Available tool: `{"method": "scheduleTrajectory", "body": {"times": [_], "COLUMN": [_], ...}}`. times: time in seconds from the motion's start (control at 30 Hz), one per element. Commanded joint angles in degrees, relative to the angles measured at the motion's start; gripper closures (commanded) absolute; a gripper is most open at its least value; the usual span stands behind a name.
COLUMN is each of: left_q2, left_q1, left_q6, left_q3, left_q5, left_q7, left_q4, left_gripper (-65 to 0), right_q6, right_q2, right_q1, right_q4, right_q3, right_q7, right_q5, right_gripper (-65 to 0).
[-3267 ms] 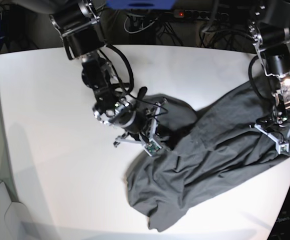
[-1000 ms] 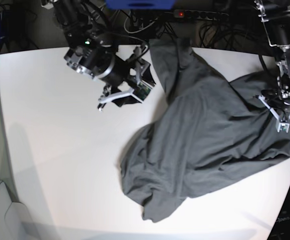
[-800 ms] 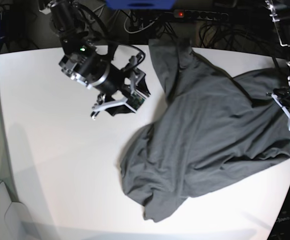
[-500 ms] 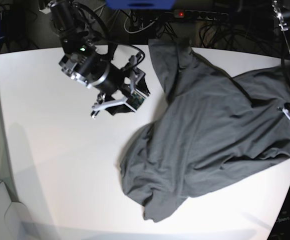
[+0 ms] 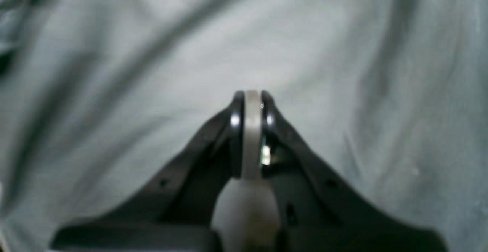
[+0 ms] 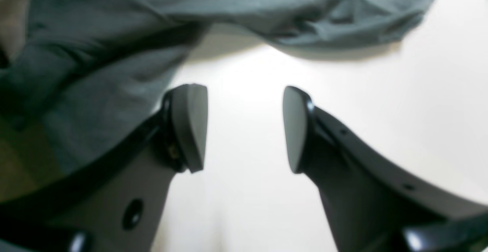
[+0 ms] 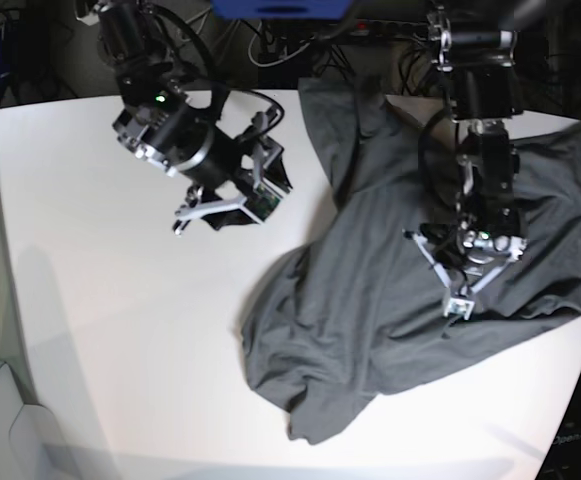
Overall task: Layout the t-shirt on the table in an organized manner, then fold the t-shirt properly
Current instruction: 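Grasp the shirt hem with the right gripper and drag it outward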
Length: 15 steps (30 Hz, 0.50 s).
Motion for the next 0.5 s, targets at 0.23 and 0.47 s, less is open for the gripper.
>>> {"method": "scheduleTrajectory", "body": {"times": [0.23, 0.47], "left_q2": [-5.3, -12.5], "left_q1": [-1.2, -1.2], "left_q6": [0.2, -0.4], "left_q3": [-0.3, -6.6], "left_q5": [4.8, 4.6], "left_q7": [-8.3, -10.2], "left_q4": [-11.3, -14.1], "left_gripper": [-0.5, -0.5], "right_q6": [0.3, 0.3], "right_q2": [-0.1, -1.2], "right_q1": [0.6, 2.4], "right_q4": [1.1, 0.6], "right_q3": [2.9, 2.7], "right_q7": [1.3, 1.3], "right_q5": [0.6, 0.7], "right_gripper": [-32.1, -32.2]}}
